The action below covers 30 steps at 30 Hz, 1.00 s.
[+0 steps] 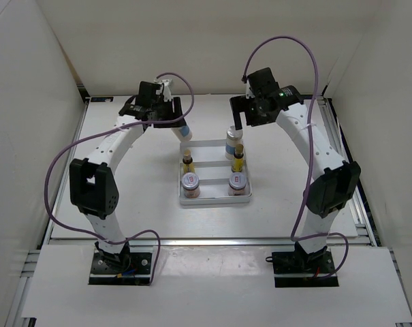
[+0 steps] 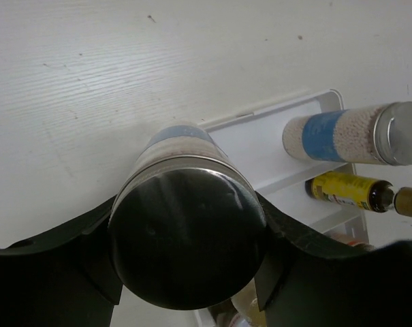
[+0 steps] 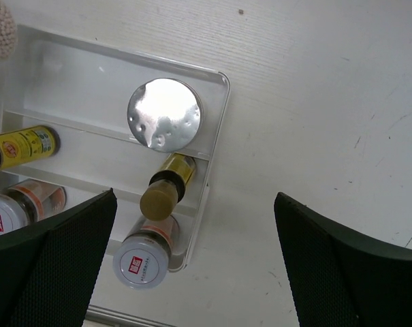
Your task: Organize the condiment bottles
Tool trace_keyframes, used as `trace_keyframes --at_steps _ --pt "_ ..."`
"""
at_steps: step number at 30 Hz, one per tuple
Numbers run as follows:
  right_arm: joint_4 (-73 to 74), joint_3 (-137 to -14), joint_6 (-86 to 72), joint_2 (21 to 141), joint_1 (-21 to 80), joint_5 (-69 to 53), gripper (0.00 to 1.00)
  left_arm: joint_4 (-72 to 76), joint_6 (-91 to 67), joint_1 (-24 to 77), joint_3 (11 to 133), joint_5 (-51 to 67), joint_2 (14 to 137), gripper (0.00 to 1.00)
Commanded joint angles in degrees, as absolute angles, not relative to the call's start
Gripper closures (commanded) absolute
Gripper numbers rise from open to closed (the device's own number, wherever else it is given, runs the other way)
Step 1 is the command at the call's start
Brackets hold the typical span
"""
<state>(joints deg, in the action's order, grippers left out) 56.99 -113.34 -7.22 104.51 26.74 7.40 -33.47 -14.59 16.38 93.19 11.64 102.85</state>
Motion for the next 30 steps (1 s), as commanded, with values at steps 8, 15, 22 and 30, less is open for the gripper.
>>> trace_keyframes --at_steps 8,15,22,30 --pt "56.07 -110.3 -8.7 99.23 26.89 10.02 0.01 -31.38 -13.18 21.97 90.89 11.69 102.57 0.74" --pt "53.89 -106.09 -11.33 96.25 26.89 9.23 0.01 -31.99 -13.18 23.73 89.12 7.92 104.85 0.6" --pt "50.27 -100.03 -14.58 93.34 26.89 7.56 0.01 -34.89 -12.04 25.49 89.74 2.03 105.38 0.13" --pt "49.57 -97.65 -15.12 93.35 26.89 5.01 0.01 -34.89 -11.51 25.49 90.26 -4.82 102.14 0.0"
